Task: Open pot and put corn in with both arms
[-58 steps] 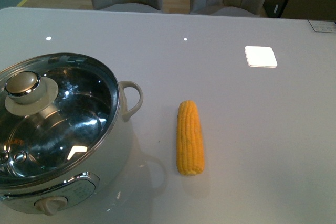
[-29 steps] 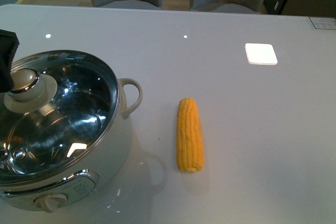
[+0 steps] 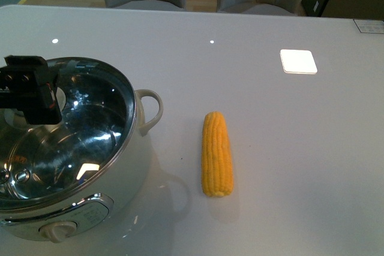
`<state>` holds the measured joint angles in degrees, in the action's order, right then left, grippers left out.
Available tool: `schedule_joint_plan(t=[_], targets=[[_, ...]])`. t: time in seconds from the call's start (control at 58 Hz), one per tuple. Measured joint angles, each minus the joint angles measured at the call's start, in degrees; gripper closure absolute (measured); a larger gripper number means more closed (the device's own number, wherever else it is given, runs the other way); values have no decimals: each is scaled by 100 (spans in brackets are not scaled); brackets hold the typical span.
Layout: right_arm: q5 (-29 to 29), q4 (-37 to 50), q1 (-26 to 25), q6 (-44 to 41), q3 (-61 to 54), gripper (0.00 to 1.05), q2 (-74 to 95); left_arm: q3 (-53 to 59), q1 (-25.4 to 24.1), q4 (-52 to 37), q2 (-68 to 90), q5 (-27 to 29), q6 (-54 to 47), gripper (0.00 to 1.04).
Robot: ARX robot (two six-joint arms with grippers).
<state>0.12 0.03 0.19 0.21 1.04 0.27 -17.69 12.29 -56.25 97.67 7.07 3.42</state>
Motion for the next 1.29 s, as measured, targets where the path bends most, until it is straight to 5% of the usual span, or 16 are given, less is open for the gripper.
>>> schedule_joint_plan(t=[0.673,1.07,1.294], targets=[[0,0,0,0,0,9,0,-361,-55,-1453,1757,22,90,7],[2,0,0,0,0,9,0,-358,-72,-1545,1784,83,122,62],[0,0,0,0,0,9,0,-358,-35,-1377,1644,214,111,64]])
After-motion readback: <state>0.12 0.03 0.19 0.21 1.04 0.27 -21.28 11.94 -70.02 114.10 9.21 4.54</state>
